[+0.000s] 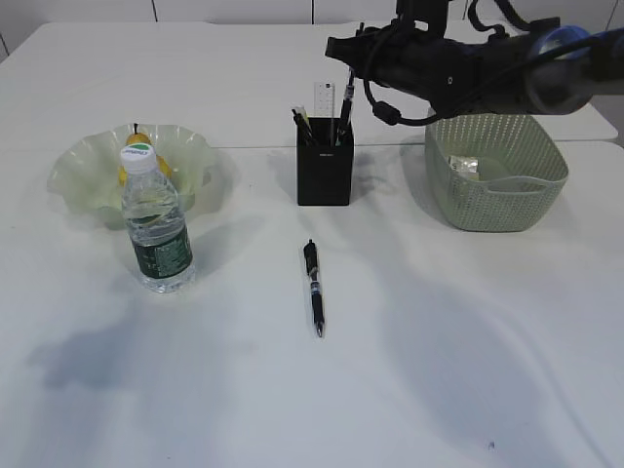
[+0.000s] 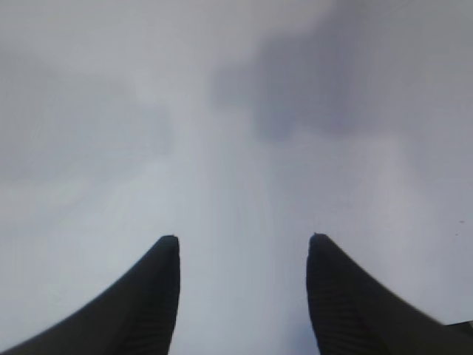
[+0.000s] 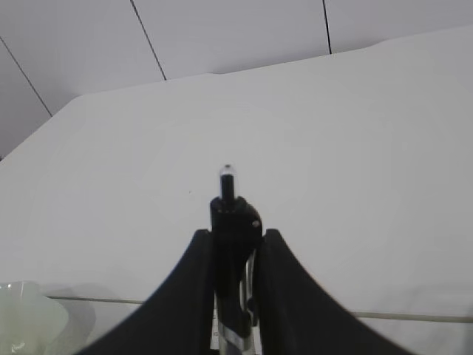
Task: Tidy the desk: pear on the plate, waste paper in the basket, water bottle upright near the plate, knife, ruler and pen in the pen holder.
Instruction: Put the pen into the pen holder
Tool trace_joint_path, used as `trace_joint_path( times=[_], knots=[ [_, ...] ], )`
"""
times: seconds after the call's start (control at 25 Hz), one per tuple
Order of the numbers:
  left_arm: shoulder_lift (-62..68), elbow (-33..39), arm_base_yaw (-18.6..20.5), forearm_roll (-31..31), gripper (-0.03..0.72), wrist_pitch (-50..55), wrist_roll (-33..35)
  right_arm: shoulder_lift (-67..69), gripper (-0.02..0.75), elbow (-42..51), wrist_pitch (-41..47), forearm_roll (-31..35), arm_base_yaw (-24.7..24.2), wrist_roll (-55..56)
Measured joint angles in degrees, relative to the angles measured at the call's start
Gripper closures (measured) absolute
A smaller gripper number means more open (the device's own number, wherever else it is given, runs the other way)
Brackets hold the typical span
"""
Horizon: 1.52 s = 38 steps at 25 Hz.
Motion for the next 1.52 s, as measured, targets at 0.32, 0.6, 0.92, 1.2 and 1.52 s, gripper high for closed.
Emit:
trace_joint_path(
  times=[0.32, 0.6, 0.92, 1.2, 1.52],
  knots=[
    [0.00, 0.00, 0.00, 0.00, 0.304, 0.00, 0.00, 2.61, 0.636, -2.77, -0.49, -0.85, 0.50, 1.28],
    [0.00, 0.00, 0.00, 0.00, 0.304, 0.00, 0.00, 5.43, 0.635, -2.77, -0.35, -1.42, 1.32, 1.61],
    [0.00, 0.00, 0.00, 0.00, 0.304, 0.00, 0.00, 5.67, 0.508, -2.77, 0.44, -1.41, 1.82, 1.73],
    [0.00, 0.00, 0.00, 0.00, 0.304, 0.00, 0.00, 5.67, 0.341, -2.77, 1.99, -2.42, 1.96, 1.73],
    [0.00, 0.00, 0.00, 0.00, 0.304, 0.00, 0.00, 2.95, 0.337, -2.77, 8.50, -7.46, 2.09, 1.73]
  ],
)
